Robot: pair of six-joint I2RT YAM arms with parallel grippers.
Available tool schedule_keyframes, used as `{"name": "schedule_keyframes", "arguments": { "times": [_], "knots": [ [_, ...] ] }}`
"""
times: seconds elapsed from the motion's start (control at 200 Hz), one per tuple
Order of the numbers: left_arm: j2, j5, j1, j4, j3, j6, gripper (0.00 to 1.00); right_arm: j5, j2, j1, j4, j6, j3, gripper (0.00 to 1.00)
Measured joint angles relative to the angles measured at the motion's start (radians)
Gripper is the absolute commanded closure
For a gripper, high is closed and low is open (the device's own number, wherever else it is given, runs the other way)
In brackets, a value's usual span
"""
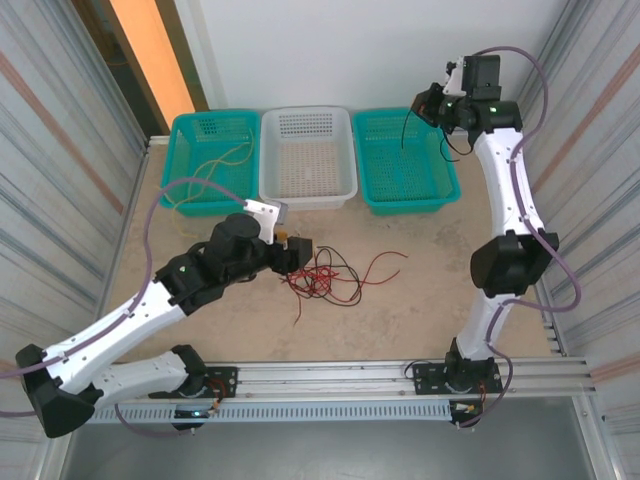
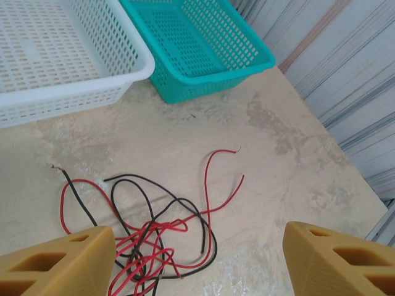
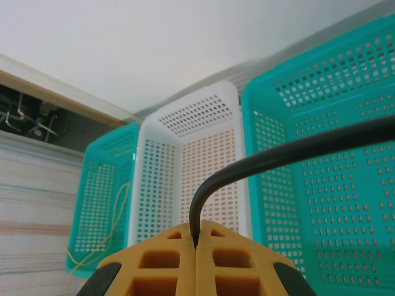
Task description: Untangle the cables
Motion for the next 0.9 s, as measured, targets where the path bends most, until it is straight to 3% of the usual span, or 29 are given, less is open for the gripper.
{"name": "schedule_keyframes", "arguments": {
  "times": [0.125,0.215,0.281,0.446,0.636,0.747,0.902],
  "knots": [
    [0.000,-0.009,0.000,-0.016,0.005,0.000,0.27,-0.010,0.075,0.000,-0.016,0.000,0.025,1.00],
    [0.003,-0.008,0.000,-0.021,0.009,-0.001,0.28,-0.012,0.117,0.000,-0.034,0.000,0.025,0.93],
    [0.007,-0.007,0.000,-0.023,0.014,-0.001,0.29,-0.018,0.144,-0.002,-0.042,0.002,0.025,0.74],
    [0.016,-0.004,0.006,-0.029,0.040,-0.001,0.29,-0.026,0.197,-0.008,-0.080,-0.003,0.058,0.40],
    [0.029,-0.005,0.056,-0.053,0.053,-0.016,0.28,0.005,0.170,0.000,-0.113,-0.030,0.042,0.45],
    [0.031,0.002,0.106,-0.061,0.043,-0.039,0.29,0.060,0.013,0.046,-0.066,-0.047,-0.172,0.42],
    [0.060,0.050,0.185,-0.076,0.010,-0.071,0.36,0.135,-0.385,0.206,0.062,-0.045,-0.661,0.38]
  ]
}}
